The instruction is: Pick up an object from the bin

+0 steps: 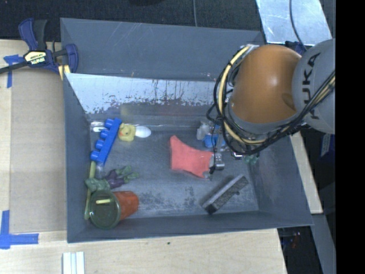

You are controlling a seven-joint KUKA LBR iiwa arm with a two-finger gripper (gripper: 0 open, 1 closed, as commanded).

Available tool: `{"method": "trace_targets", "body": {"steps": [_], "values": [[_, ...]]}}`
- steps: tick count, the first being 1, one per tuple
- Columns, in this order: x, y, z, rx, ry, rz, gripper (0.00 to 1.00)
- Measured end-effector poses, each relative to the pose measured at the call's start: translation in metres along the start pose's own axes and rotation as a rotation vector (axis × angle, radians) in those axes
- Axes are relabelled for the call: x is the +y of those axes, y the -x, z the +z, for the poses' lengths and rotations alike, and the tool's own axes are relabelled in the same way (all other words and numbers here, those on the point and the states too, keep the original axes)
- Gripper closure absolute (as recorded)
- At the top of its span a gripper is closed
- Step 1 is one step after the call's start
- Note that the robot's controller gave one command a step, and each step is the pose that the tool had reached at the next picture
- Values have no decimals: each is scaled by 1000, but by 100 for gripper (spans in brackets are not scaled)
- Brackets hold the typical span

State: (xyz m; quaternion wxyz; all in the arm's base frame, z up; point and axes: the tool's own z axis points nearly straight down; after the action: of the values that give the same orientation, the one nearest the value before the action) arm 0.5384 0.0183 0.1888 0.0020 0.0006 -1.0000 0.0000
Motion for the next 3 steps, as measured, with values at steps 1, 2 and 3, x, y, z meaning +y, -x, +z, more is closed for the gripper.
{"method": "trace_targets", "body": {"steps": [1,2,3], "values": [[0,2,-4,-8,0,1,0],[-6,11,34,-12,1,121,0],[-19,0,96,-14,1,72,0]]}}
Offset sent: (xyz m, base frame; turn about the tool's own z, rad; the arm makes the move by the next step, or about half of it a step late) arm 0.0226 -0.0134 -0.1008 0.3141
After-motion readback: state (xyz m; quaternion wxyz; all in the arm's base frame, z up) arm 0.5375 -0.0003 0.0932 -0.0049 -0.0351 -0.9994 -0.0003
